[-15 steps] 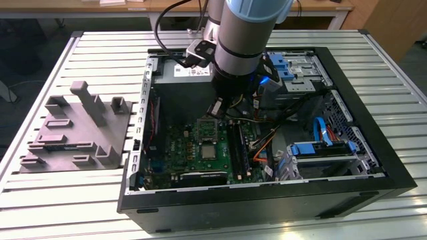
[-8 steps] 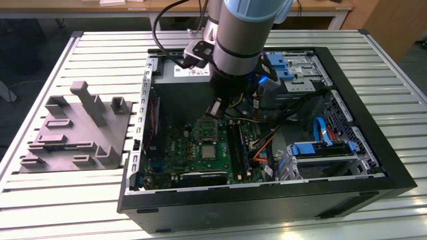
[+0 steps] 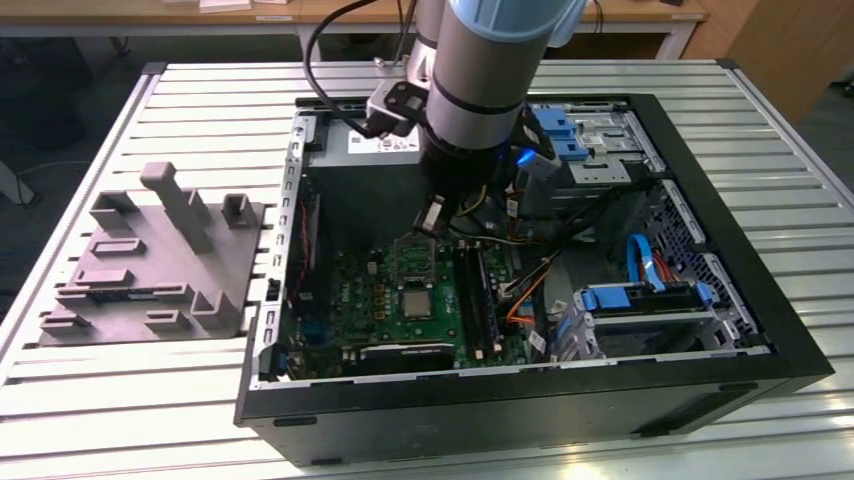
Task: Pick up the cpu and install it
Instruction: 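Close the cpu cover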
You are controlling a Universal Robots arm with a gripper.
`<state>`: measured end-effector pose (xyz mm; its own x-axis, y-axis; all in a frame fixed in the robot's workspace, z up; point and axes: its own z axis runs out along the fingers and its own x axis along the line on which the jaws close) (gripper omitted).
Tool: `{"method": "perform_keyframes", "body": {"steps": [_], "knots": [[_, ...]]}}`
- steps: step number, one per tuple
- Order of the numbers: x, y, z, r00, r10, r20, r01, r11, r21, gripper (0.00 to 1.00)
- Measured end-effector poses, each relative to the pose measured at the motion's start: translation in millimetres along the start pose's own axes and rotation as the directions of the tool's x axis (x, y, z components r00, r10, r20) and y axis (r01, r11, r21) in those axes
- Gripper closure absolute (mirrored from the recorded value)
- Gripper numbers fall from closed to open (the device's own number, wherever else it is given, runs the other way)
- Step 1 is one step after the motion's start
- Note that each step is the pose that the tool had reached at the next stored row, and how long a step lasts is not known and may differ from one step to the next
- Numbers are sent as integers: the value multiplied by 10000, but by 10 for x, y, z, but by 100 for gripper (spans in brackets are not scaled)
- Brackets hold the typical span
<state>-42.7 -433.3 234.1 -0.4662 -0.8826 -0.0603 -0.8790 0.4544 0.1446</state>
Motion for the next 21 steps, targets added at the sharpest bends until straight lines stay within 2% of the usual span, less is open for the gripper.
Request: {"method": "perform_keyframes", "body": {"steps": [21], "knots": [[-11, 16, -73, 9999, -140, -20, 140, 9999, -8, 89]]}}
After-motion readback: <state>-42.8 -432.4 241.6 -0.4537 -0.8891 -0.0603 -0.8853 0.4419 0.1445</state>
